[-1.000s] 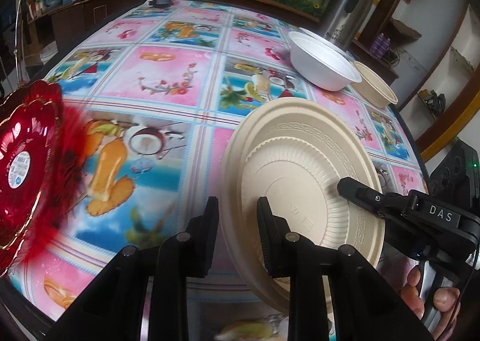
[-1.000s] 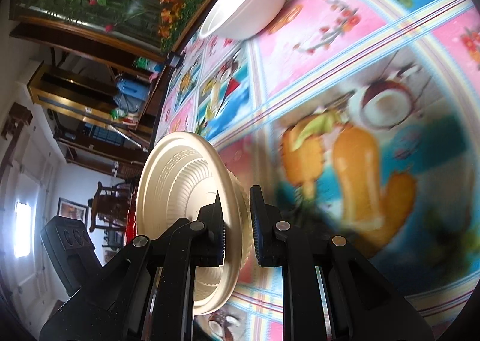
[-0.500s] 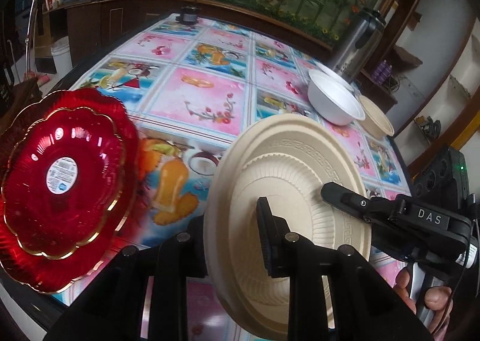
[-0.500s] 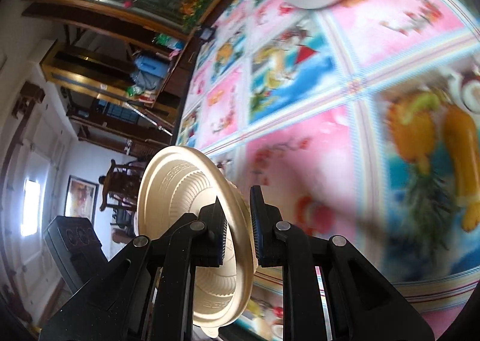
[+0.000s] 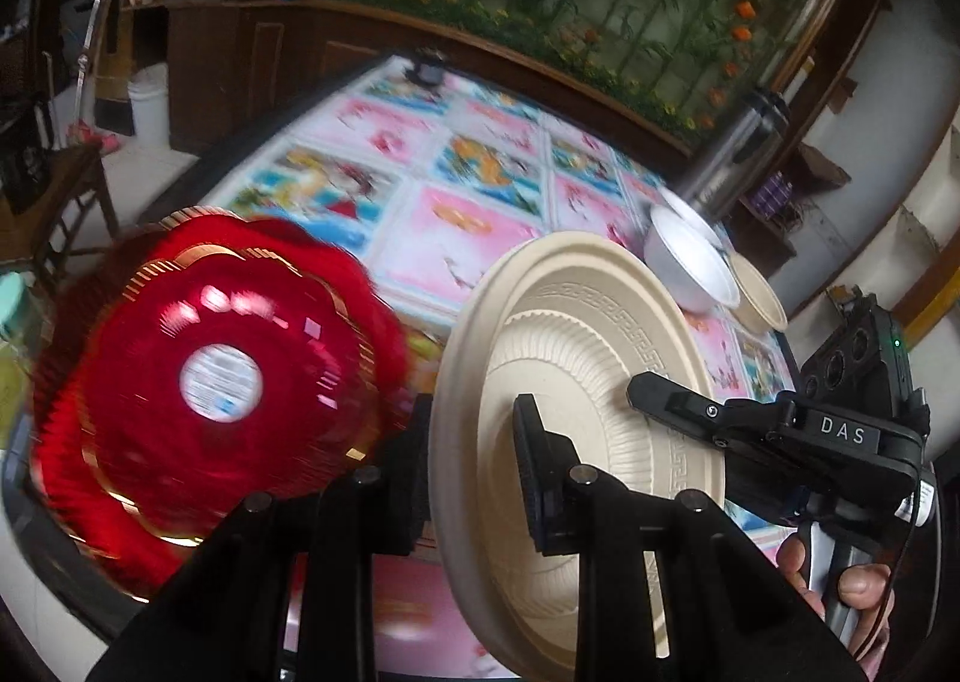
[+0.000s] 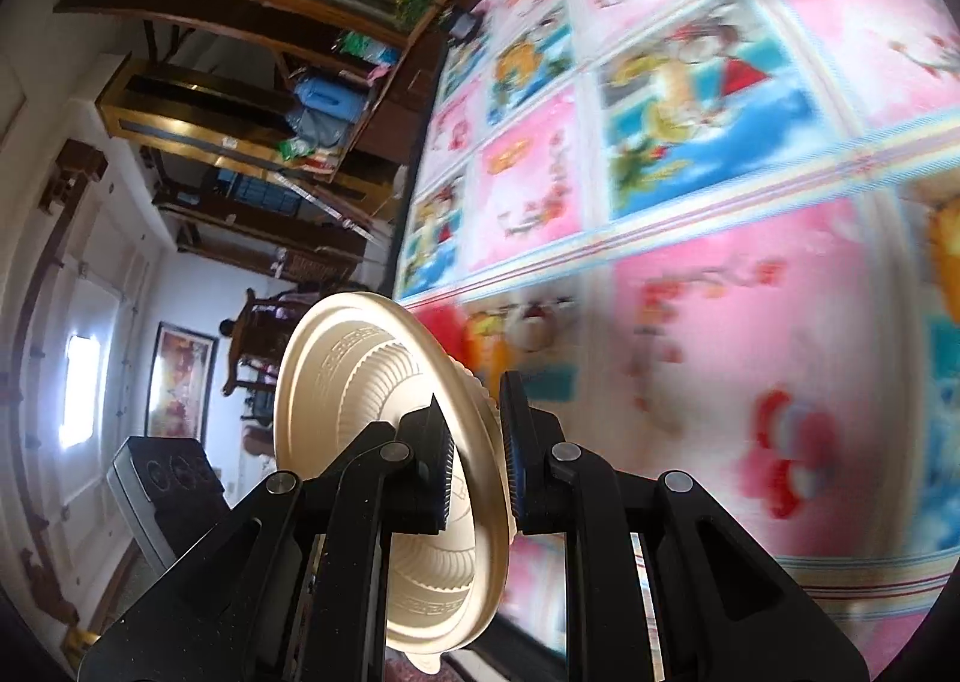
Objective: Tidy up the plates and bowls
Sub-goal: 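Lower the beige paper plates onto the red plates with both grippers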
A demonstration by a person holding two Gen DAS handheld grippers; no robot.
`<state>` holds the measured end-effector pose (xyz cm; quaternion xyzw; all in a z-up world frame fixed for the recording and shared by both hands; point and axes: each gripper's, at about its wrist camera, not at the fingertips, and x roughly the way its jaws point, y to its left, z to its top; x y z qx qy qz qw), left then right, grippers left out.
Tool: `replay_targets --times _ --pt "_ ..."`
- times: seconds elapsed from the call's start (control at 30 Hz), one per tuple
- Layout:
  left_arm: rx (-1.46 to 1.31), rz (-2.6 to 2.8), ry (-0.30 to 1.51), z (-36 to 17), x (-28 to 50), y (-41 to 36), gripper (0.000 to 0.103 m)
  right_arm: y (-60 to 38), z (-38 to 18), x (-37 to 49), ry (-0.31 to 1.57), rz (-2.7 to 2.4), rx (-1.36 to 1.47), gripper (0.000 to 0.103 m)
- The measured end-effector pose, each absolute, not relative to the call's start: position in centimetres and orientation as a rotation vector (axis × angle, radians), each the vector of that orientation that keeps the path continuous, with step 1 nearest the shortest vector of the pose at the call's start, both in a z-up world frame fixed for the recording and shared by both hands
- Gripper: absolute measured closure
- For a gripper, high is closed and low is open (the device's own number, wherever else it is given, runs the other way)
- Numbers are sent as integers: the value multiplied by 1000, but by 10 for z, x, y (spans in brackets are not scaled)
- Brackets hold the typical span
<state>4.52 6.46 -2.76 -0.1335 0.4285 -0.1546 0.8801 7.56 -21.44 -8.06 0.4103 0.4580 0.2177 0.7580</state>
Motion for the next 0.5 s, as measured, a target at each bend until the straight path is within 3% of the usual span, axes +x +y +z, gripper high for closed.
replay_targets --times 0.5 --pt "-216 -120 981 -41 57 156 77 -83 -88 137 1148 603 760 88"
